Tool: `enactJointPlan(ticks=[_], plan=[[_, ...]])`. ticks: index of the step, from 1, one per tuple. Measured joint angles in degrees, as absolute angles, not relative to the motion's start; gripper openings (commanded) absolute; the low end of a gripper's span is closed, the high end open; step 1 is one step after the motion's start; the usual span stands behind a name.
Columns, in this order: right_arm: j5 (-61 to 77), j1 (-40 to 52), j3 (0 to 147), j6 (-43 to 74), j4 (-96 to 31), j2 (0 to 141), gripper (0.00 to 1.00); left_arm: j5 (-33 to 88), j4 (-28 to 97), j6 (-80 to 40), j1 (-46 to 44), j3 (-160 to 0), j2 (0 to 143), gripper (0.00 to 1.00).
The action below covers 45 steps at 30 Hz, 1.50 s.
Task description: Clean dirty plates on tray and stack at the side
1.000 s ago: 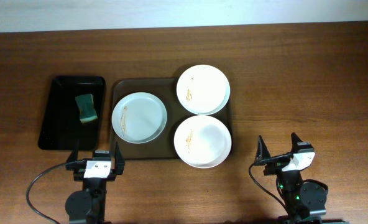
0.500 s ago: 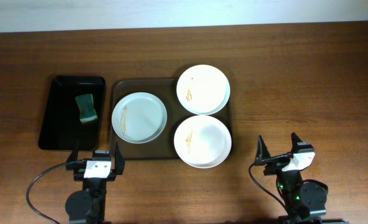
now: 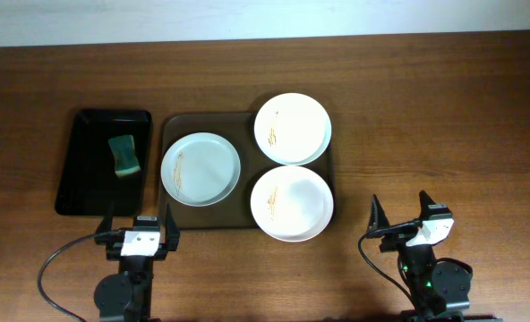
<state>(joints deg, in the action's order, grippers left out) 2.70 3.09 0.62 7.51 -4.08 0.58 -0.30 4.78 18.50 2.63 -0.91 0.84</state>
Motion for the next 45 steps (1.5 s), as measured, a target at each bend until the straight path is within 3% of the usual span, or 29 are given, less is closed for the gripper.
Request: enactJointPlan(ticks=[31,45], plan=[[2.7,3.1,0.6,7.6,-3.8,0.6,0.98,0.6,-0.2,15.0,2.6,-0.9,0.8,0.99],[2.9,3.1,0.6,7.5,8.9,0.6,0.98,0.6,-3.1,9.0,2.6,-3.9,0.8,0.99]])
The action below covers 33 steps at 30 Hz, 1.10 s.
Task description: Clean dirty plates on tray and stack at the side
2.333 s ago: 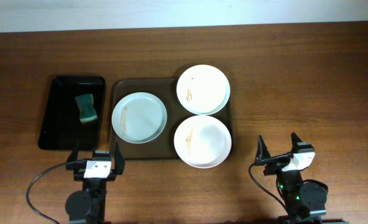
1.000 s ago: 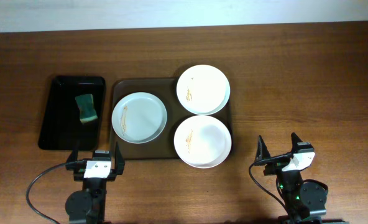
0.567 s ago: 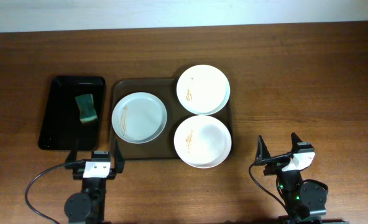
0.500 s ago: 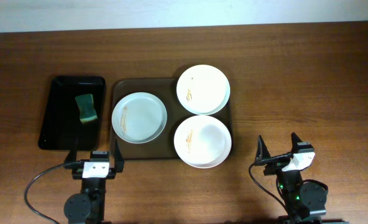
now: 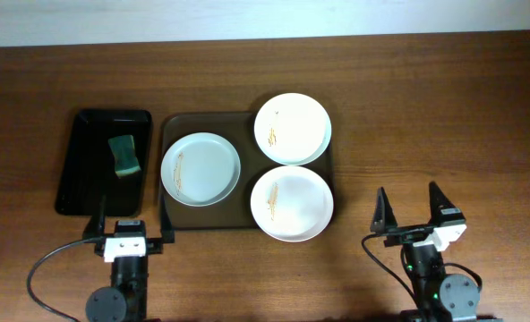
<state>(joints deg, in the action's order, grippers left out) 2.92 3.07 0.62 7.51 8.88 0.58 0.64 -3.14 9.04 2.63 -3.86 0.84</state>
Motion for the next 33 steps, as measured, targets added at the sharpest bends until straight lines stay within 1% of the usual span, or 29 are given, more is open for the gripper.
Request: enactJointPlan(ticks=[5,9,15,19,20,23,25,31,33], plan=[[2.9,3.1,1.6,7.5,9.4,0.6,0.98,0.6,-3.4,7.5,2.6,-5.1,1.0,0.99],[2.9,3.1,5.0,7.5,7.3,0.6,0.98,0.6,-6.9,5.1,2.6,-5.6,4.4,0.99],[2.9,3.1,9.6,7.5,4.7,3.4,0.98,0.6,-12.2,1.1,2.6,-10.3,18.7,0.99],[3.1,3.1,13.4,7.6,4.5,9.5,0.98,1.7,-12.5,0.3,2.6,-18.4,29.6,0.99],[3.2,3.1,14.6,7.6,4.5,11.4,0.98,2.7,-12.4,0.1,2.6,-22.5,33.8,0.99],[4.4,3.1,20.2,7.6,0.6,17.0,0.98,4.9,-8.3,-0.1,2.6,-30.8,41.6,0.99],[5.0,3.1,26.5,7.6,-4.8,21.8,0.98,5.8,-3.9,-0.1,2.6,-37.4,47.1,0.99],[6.0,3.1,47.1,7.6,-23.3,36.0,0.98,8.4,16.1,-0.1,2.6,-58.8,61.3,0.99],[7.1,3.1,52.9,7.6,-28.2,40.2,0.98,9.7,20.6,-0.1,2.6,-64.1,64.2,0.99]])
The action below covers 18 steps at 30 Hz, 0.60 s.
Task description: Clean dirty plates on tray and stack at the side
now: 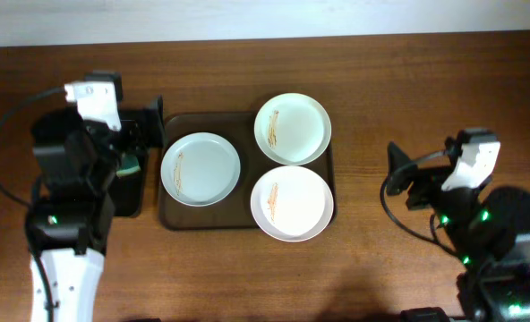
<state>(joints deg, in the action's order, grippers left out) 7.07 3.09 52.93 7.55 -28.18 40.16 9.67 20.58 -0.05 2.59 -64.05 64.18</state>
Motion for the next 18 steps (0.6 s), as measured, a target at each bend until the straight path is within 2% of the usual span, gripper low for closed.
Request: enactJointPlan(ticks=[12,15,18], plan=[[17.2,4.3,91.3,7.6,-59.3,71.3,0.98,12.3,61.8,1.7,2.6,-103.3,84.5,0.99],[17.8,7.9,100.4,7.0,-64.0,79.7,0.98,13.3,64.4,1.9,2.6,-107.7,87.3,0.99],[18.2,10.9,103.6,6.8,-61.1,85.7,0.98,13.8,66.0,1.9,2.6,-108.0,88.1,0.99]])
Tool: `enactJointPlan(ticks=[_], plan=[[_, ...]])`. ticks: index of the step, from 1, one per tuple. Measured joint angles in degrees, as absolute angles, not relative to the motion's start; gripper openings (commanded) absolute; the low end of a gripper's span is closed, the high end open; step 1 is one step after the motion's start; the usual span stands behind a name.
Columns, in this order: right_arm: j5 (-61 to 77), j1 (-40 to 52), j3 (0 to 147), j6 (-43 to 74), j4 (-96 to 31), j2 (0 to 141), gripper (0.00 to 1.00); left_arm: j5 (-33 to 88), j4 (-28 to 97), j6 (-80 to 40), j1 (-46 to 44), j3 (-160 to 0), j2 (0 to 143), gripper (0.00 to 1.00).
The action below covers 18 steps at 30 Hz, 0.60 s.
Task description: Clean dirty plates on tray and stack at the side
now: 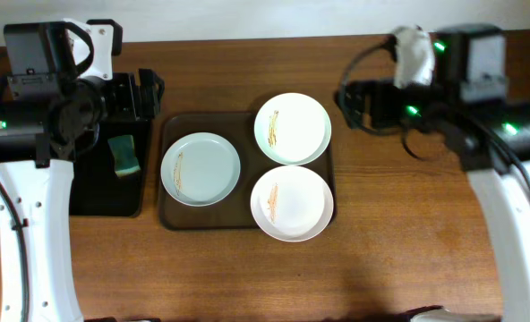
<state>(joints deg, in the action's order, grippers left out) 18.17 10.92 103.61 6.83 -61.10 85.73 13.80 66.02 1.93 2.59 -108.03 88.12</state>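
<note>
Three white plates with brownish streaks lie on the brown tray: one at the left, one at the back right and one at the front right. A green sponge rests in the black tray. My left gripper hovers high over the black tray's back right corner, behind the sponge, with its fingers apart and empty. To the right of the back right plate, my right gripper hangs over the table, open and empty.
The black tray stands directly left of the brown tray. Both front and back right plates overhang the brown tray's right rim. The white arm links run along the far left and far right sides of the wooden table.
Both arms have risen and reached further back. The left gripper is now behind the sponge. The right gripper has gone from the table's right middle to beside the back right plate. Plates and sponge are unmoved.
Both grippers first sat open and low at the table's front edge, and stayed there a moment later. Then the left arm was up over the black tray and the right arm up at the right. Now both stand higher and further back.
</note>
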Motion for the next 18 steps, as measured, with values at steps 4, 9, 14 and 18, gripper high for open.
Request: enactJointPlan(ticks=[4,9,14,18], plan=[[20.4,12.2,103.8,8.8,-56.4,93.0,0.99,14.7,68.0,1.9,2.6,-108.2,88.8,0.99],[25.6,14.5,103.8,10.8,-52.1,102.5,0.92,16.7,70.7,1.9,2.6,-108.2,88.8,0.99],[24.9,21.5,103.8,12.7,-49.5,109.6,0.86,10.3,72.5,-1.4,2.9,-108.4,90.1,0.99],[17.8,28.6,103.8,16.5,-49.1,113.7,0.79,4.8,72.9,-6.1,6.2,-108.4,94.6,0.99]])
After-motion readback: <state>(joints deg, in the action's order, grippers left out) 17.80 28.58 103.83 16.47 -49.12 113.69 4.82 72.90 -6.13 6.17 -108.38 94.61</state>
